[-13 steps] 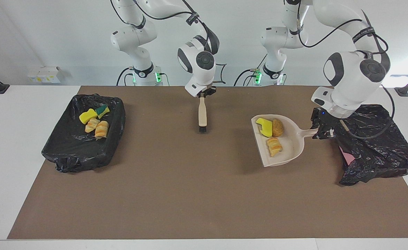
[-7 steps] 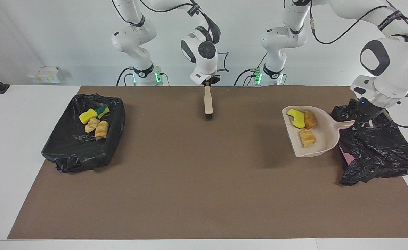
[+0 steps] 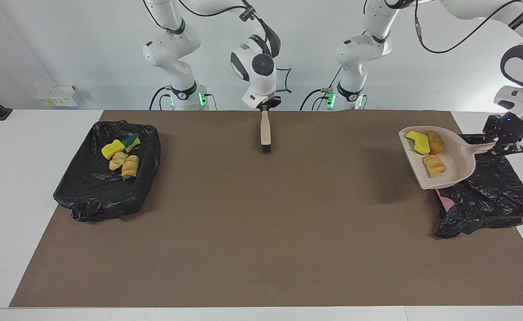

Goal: Sweep and dump trash in bin

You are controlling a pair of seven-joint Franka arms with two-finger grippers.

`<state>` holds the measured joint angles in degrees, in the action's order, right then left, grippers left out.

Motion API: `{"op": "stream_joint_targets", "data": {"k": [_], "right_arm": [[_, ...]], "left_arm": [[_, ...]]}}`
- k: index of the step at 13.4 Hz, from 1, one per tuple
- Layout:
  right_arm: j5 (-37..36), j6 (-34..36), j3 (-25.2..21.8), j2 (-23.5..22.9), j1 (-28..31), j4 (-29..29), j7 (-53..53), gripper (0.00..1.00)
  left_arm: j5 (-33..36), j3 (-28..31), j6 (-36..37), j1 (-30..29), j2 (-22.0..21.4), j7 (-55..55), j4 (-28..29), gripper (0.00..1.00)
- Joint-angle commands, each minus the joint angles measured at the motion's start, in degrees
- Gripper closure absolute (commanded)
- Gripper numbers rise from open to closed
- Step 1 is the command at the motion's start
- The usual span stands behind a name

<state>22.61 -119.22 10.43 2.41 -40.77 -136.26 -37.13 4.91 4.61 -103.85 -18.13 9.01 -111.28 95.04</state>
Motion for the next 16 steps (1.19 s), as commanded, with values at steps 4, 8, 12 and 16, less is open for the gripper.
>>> {"op": "stream_joint_targets", "data": {"k": [4,8,12,16], "right_arm": [[1.5,0.4,0.1,-0.8,4.1,3.9,4.9,0.08],[-0.4,5.5,-0.4,2.7,11.7,8.1,5.3,0.0],[-7.4,13.7,-0.3,5.8,23.8,13.3,9.2,0.0],[-8.4,25.1,-0.3,5.5,34.1,26.4,11.6,0.0]], "left_arm": [[10.1,-0.7,-6.2,-5.2,0.8,-0.8,-1.3,1.0],[24.6,-0.6,-12.9,-5.1,1.3,6.4,-2.1,1.0],[37.0,-0.6,-14.6,-3.8,0.9,15.2,-1.4,1.0],[51.0,-0.7,-13.6,0.4,-2.1,29.1,3.6,1.0]]}}
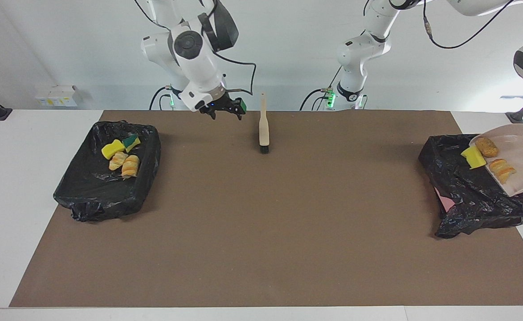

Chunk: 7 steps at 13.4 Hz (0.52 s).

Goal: Sweep and dump trash in bin

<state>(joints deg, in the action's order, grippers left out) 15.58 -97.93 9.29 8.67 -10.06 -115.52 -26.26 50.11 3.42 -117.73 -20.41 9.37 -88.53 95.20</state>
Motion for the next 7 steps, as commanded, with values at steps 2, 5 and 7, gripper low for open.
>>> {"op": "stream_joint_targets", "data": {"k": [2,5,7], "right_arm": [[-8.2,4.8,0.9,-1.0,4.5,11.3,0.8,0.0],[-14.1,10.0,0.8,-4.2,5.4,21.3,1.7,0.0],[-14.5,14.8,0.9,-6.0,8.8,27.3,2.4,0.0]], "left_arm": [[9.2,0.5,0.8,4.0,-3.4,8.7,4.6,1.0],[12.8,0.5,1.2,4.8,-3.4,10.0,3.9,1.0],[13.6,0.4,3.6,5.4,-3.4,9.8,2.2,1.0]]}}
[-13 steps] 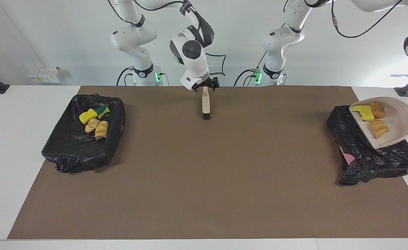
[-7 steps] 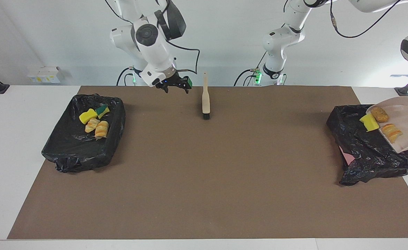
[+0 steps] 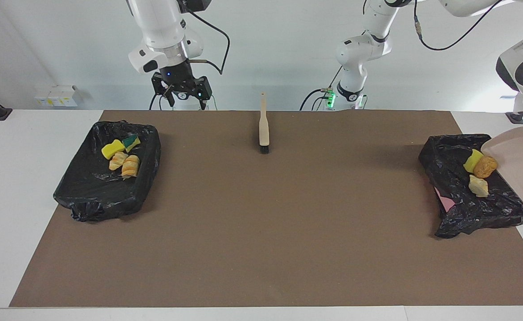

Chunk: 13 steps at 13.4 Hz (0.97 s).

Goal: Sweep and dump trash in bin

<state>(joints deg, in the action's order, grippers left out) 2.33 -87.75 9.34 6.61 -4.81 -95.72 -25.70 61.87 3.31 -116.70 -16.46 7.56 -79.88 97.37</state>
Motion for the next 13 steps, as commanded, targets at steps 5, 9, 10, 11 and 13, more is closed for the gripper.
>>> {"op": "stream_joint_targets", "data": {"k": [5,9,10,11,13], "right_arm": [[-3.0,8.3,-0.3,-4.1,5.7,10.4,6.3,0.0],[-1.5,9.1,-3.4,-3.8,5.7,10.6,12.2,0.0],[-1.5,9.0,-3.4,-3.4,5.3,10.5,12.2,0.0],[-1.5,9.2,-3.4,-3.0,5.2,10.1,12.2,0.0],[-1.4,9.3,-3.3,-2.8,5.2,9.9,12.3,0.0]], "left_arm": [[5.2,0.1,12.9,7.7,-2.0,1.1,-3.5,1.0],[6.2,-0.1,18.1,11.8,-2.2,2.1,-3.8,1.0],[6.3,0.0,18.1,12.1,-2.2,2.1,-3.8,1.0],[6.2,-0.1,18.1,12.2,-2.2,2.1,-3.7,1.0],[6.4,-0.1,17.9,12.2,-2.2,2.1,-3.8,1.0]]}}
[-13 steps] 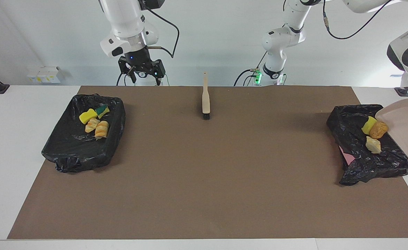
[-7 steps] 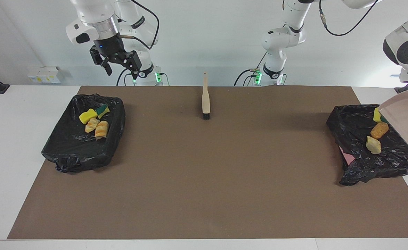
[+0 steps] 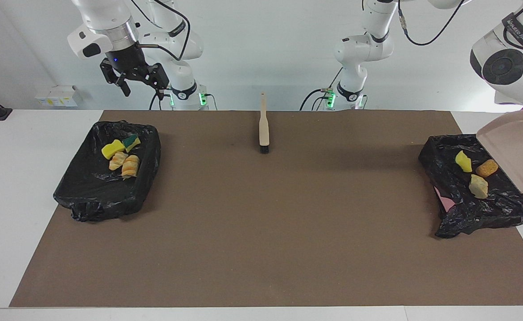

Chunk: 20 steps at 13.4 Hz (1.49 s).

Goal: Sweep and dump trash in bin

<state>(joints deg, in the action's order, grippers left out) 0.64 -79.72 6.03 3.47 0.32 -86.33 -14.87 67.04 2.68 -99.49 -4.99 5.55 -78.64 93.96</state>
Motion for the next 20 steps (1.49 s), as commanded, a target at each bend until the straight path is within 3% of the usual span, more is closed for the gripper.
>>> {"op": "stream_joint_targets", "data": {"k": [1,5,12,15,20], "right_arm": [[0.2,1.5,-0.1,0.3,0.1,0.6,1.4,0.0],[0.2,1.6,-0.2,0.3,0.2,0.6,1.4,0.0],[0.1,1.5,-0.2,0.3,0.2,0.6,1.3,0.0],[0.8,1.1,1.9,0.3,4.3,0.6,1.3,0.0],[0.8,1.6,2.3,0.4,4.8,0.5,1.3,0.0]], "left_arm": [[1.3,0.7,0.5,0.7,-0.2,0.9,-0.4,1.0],[-1.5,0.6,-0.3,-0.1,-0.1,0.5,-0.4,1.0],[-23.9,0.6,5.7,0.9,-0.2,1.7,0.4,1.0],[-29.6,0.4,7.6,4.0,-2.0,9.2,3.7,1.0],[-40.2,0.4,10.8,10.9,-2.2,25.8,6.2,1.0]]}}
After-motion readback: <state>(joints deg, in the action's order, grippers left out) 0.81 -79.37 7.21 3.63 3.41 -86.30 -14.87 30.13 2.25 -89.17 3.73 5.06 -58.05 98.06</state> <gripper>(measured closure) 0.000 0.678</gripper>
